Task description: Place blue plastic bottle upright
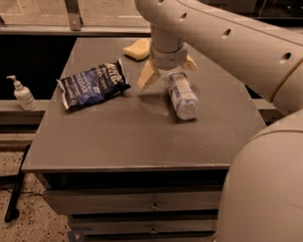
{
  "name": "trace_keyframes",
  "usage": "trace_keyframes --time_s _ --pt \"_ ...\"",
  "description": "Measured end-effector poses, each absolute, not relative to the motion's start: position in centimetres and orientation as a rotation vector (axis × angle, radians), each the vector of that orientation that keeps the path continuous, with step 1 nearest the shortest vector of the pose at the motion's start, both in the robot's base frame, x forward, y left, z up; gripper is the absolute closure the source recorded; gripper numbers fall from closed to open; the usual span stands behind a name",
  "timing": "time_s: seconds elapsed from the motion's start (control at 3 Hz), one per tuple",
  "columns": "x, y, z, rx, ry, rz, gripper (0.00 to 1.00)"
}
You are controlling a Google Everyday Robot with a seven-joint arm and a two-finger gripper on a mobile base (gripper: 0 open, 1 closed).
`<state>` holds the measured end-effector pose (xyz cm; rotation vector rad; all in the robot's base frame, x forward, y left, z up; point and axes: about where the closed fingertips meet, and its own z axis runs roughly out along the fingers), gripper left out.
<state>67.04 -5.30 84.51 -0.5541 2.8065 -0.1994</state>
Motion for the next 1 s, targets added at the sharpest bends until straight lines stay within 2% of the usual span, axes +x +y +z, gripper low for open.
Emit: trace_keyframes --time_s 0.33,0.67,1.0 --pt "67.0 -6.3 84.1 -0.511 2.827 -0.251 0.00" --pt "66.9 -7.2 84.0 -0.478 2.836 -0.266 0.17" --pt "66.9 -7.8 84.1 -0.471 2.833 -0.248 0.48"
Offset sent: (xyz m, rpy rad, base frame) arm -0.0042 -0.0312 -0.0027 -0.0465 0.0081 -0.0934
